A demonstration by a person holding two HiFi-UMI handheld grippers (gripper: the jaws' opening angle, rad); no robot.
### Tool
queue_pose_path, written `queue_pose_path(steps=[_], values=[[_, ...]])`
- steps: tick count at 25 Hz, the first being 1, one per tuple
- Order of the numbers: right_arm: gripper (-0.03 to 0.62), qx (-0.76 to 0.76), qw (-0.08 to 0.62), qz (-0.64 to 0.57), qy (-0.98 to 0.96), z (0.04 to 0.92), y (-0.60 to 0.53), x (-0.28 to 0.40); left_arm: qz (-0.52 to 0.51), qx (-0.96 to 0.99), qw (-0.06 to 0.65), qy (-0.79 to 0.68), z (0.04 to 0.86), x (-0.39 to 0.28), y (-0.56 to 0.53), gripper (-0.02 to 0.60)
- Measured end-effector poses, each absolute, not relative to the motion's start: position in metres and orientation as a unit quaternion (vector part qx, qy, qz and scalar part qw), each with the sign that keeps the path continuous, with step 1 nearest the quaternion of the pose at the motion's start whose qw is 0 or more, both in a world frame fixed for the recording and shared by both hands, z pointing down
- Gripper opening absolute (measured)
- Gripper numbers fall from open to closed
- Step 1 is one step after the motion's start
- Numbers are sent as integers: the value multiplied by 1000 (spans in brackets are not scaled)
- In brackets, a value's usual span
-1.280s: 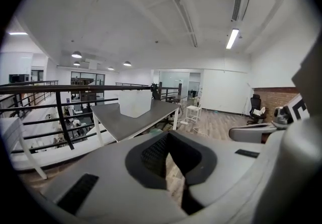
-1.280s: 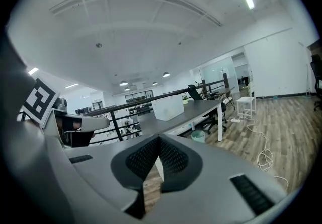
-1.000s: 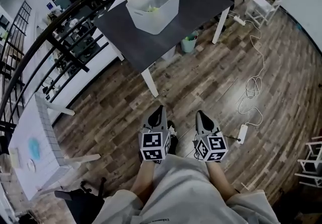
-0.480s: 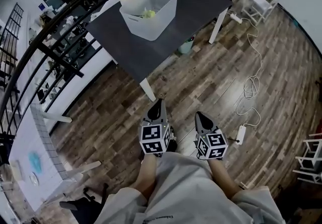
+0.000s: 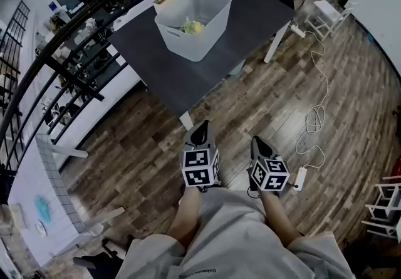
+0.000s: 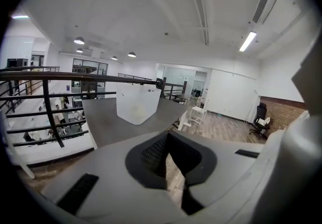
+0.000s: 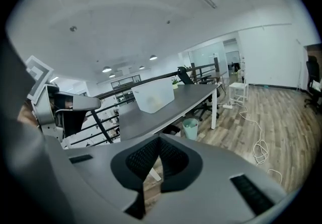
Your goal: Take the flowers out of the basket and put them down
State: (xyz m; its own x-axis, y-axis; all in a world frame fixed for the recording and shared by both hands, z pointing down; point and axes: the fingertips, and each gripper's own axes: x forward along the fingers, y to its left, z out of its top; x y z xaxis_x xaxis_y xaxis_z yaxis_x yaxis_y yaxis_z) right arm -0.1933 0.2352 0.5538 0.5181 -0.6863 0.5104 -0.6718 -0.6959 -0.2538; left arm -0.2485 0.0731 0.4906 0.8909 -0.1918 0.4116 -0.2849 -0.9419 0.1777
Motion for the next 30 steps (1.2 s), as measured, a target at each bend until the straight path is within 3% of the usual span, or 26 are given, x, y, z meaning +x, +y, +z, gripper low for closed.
queue_pose_path(steps=[10, 18, 23, 30], values=[[18, -887, 9, -278, 369, 493, 171, -97, 171, 971, 117, -118, 450, -179, 35, 3], [18, -907, 11, -213, 364, 413, 125, -33, 174, 975, 60, -128, 385, -117, 8, 3], [18, -886, 82, -240, 388, 406, 117, -36, 159, 968, 113, -157, 370, -132, -11, 3], [18, -895, 48, -217, 386, 414, 128, -45, 164, 970, 97, -151, 391, -150, -22, 3]])
